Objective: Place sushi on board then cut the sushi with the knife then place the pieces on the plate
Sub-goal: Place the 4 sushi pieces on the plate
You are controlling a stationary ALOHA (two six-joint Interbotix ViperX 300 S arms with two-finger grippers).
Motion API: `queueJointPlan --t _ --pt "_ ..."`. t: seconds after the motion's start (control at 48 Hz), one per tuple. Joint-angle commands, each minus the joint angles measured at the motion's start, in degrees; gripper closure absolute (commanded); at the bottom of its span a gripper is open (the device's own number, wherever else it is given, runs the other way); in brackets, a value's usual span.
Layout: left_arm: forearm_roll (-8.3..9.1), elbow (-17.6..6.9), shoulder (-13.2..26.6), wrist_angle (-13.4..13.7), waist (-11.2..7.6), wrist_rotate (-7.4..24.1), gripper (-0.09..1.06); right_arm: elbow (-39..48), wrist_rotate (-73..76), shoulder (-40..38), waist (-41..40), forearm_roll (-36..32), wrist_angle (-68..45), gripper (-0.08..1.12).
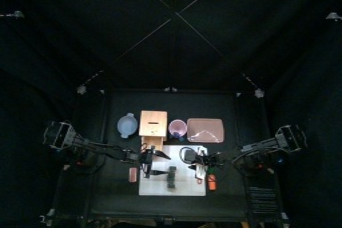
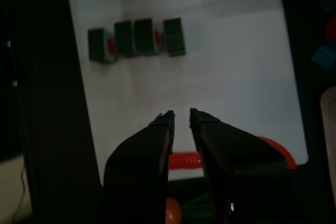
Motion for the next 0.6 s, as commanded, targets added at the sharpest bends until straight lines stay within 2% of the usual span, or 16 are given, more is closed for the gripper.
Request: queueJointPlan --t 0.021,0.25,0.417,0.521,0.604 --pt "-1.23 -1.1 -1.1 -0.5 0.18 0.6 0.00 -2.1 -8.6 1.9 -2.5 7.7 -5.7 0.42" --pt "-1.49 0.8 -2.5 -0.8 0.18 1.2 0.00 -5.8 -14.6 9.2 -3.2 11.3 -9.6 0.37" --pt "-1.67 3.8 -4.8 -2.1 0.18 1.2 0.00 -8.5 -14.8 12.8 -3.1 10.7 -9.3 0.21" --pt "-2.99 6.7 -6.3 -3.2 0.18 1.1 0.00 -9.8 -14.7 14.3 -3.3 10.7 -9.3 0.15" --pt "-4.66 9.0 -7.2 -3.6 -0.18 1.1 0.00 -10.5 -14.8 15.3 -3.3 10.7 -9.3 0.15"
